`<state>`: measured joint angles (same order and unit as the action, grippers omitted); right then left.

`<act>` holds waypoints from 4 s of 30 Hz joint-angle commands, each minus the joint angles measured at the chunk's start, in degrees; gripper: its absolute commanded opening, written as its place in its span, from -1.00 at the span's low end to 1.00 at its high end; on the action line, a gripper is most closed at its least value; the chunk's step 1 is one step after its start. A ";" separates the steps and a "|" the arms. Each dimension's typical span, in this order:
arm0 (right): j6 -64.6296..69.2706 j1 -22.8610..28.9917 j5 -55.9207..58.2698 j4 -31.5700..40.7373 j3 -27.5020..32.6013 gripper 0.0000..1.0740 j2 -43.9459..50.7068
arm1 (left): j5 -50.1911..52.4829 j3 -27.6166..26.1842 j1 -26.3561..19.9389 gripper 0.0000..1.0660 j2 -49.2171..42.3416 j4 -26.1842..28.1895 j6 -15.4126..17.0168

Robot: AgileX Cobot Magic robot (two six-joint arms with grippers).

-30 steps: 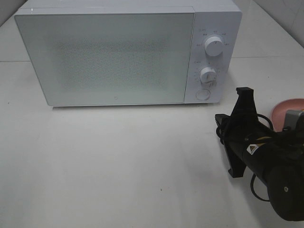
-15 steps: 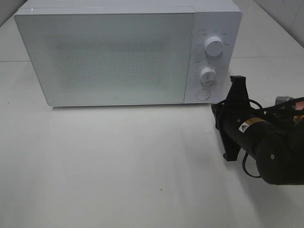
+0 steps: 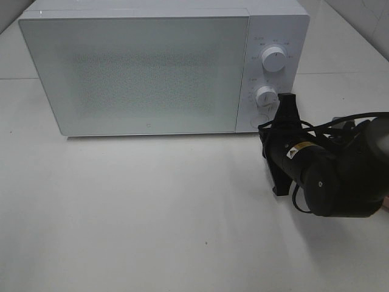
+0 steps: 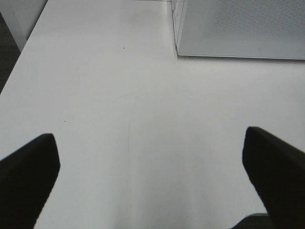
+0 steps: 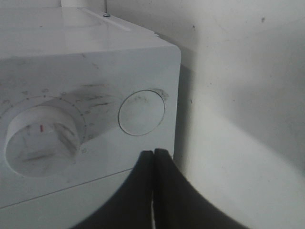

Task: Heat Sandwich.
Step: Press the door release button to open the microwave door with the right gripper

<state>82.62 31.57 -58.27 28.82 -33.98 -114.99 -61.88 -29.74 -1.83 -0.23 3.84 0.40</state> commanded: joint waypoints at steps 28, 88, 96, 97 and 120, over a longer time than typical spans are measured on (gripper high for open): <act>-3.95 -4.30 4.07 0.23 -9.63 -1.00 -4.47 | 0.52 0.06 -0.29 0.87 -1.32 0.11 0.00; -8.71 -6.65 -0.63 -2.52 -18.28 -0.99 -6.93 | 0.52 0.06 -0.29 0.87 -0.92 0.11 0.00; -8.71 -6.65 -0.34 -2.75 -17.42 -0.98 -6.93 | 0.52 0.06 -0.29 0.87 -0.92 0.11 0.00; -8.71 -6.65 -0.29 -2.75 -17.42 -0.98 -6.93 | 0.52 0.06 -0.29 0.87 -0.92 0.11 0.00; -8.42 -6.07 10.31 -6.47 -4.30 -0.94 1.60 | 0.52 0.06 -0.29 0.87 -0.92 0.11 0.00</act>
<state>74.94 25.55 -47.73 23.61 -38.33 -114.36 -61.88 -29.74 -1.83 -0.23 3.84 0.40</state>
